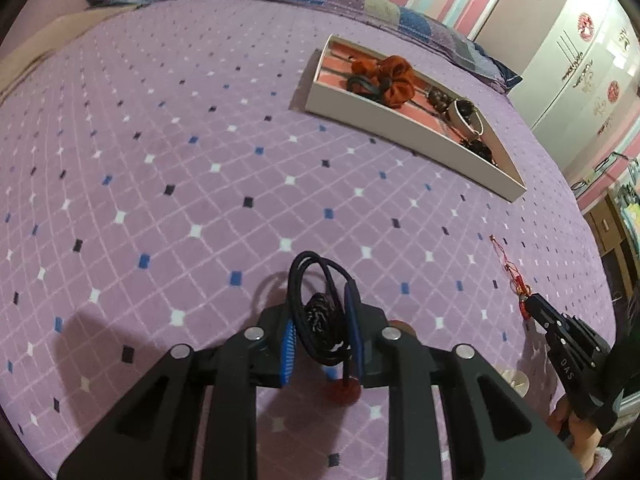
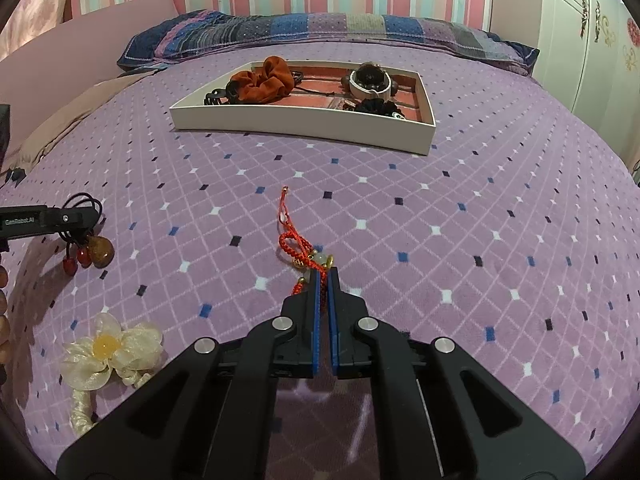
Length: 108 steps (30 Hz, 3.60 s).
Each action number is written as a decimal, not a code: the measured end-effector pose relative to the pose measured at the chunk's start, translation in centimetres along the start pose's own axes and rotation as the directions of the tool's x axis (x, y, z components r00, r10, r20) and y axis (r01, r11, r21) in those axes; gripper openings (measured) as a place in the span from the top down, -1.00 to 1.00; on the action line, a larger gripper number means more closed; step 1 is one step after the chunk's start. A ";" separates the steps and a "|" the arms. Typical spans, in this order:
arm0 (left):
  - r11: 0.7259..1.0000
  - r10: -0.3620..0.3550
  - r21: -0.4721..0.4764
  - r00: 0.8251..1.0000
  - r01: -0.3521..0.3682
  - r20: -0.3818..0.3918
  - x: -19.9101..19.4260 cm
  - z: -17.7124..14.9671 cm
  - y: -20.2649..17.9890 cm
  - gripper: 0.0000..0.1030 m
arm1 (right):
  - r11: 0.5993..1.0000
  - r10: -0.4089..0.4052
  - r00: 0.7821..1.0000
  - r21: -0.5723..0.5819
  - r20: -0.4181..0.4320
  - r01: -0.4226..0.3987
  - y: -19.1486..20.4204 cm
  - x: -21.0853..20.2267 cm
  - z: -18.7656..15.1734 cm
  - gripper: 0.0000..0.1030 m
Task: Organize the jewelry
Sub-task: 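Grasp the beaded black hair tie with the left tool while the right grasps the red tassel, then carry the hair tie and red tassel into the tray and open both tools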
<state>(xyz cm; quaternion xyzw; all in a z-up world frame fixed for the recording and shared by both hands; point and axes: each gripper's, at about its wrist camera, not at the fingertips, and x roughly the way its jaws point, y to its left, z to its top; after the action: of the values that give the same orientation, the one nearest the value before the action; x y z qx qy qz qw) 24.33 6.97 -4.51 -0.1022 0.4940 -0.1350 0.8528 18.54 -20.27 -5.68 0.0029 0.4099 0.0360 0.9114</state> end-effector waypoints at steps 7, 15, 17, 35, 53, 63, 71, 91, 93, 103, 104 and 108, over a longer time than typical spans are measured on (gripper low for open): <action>0.998 -0.042 -0.055 0.999 0.040 -0.022 -0.4 0.5 1.7 0.51 | 1.000 0.019 1.000 0.015 -0.009 -0.019 -0.2 0.3 0.1 0.91; 0.999 0.050 0.023 0.999 -0.050 -0.017 -0.9 0.1 0.4 0.30 | 0.999 0.030 0.999 0.024 -0.013 -0.030 -0.4 0.4 0.1 0.90; 0.995 0.087 0.047 0.996 -0.087 -0.003 -0.9 0.1 0.0 0.20 | 0.999 0.031 0.999 0.026 -0.013 -0.031 -0.3 0.5 0.1 0.90; 0.998 0.051 0.029 0.997 -0.052 0.056 -2.5 1.1 0.4 0.91 | 1.000 0.019 1.000 0.007 -0.010 -0.019 -0.1 0.5 0.1 0.91; 0.998 -0.001 0.070 0.985 -0.011 0.173 -7.0 3.3 -1.8 0.93 | 1.000 0.008 0.998 -0.009 0.064 -0.008 -0.9 -1.2 2.3 0.92; 0.988 -0.008 0.150 0.975 -0.026 0.222 -6.9 9.3 -6.0 0.93 | 1.000 -0.018 0.994 -0.004 0.110 0.019 -1.8 -1.2 6.7 0.92; 0.982 -0.024 0.187 0.976 -0.018 0.218 -3.3 14.9 -9.6 0.93 | 0.998 -0.055 0.984 0.020 0.171 0.052 -2.8 -0.9 13.6 0.92; 0.979 0.066 0.190 0.998 -0.068 0.018 14.8 20.9 -11.1 0.92 | 0.982 -0.173 0.985 0.076 0.029 0.170 -7.5 12.1 20.3 0.92; 0.974 0.084 0.209 0.996 -0.085 0.016 15.0 20.3 -11.3 0.91 | 0.982 -0.169 0.986 0.089 -0.004 0.168 -8.0 13.1 19.8 0.91; 0.960 0.072 0.266 0.996 -0.084 0.053 10.2 18.9 -11.8 -0.32 | 0.983 -0.097 0.993 0.152 -0.073 0.107 -9.3 13.2 18.2 0.09; 0.956 0.075 0.276 0.993 -0.098 0.093 8.9 18.5 -11.9 -0.37 | 0.983 -0.105 0.992 0.147 -0.066 0.114 -9.1 12.4 18.3 0.04; 0.956 0.062 0.276 0.990 -0.095 0.126 5.0 17.6 -11.4 -0.37 | 0.984 -0.093 0.996 0.151 0.004 0.092 -8.6 7.6 18.2 -0.42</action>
<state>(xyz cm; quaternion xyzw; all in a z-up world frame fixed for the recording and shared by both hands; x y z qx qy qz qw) 40.54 -4.71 3.53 0.0322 0.4232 -0.1636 0.8905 37.70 -27.91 0.39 0.0528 0.4062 -0.0374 0.9115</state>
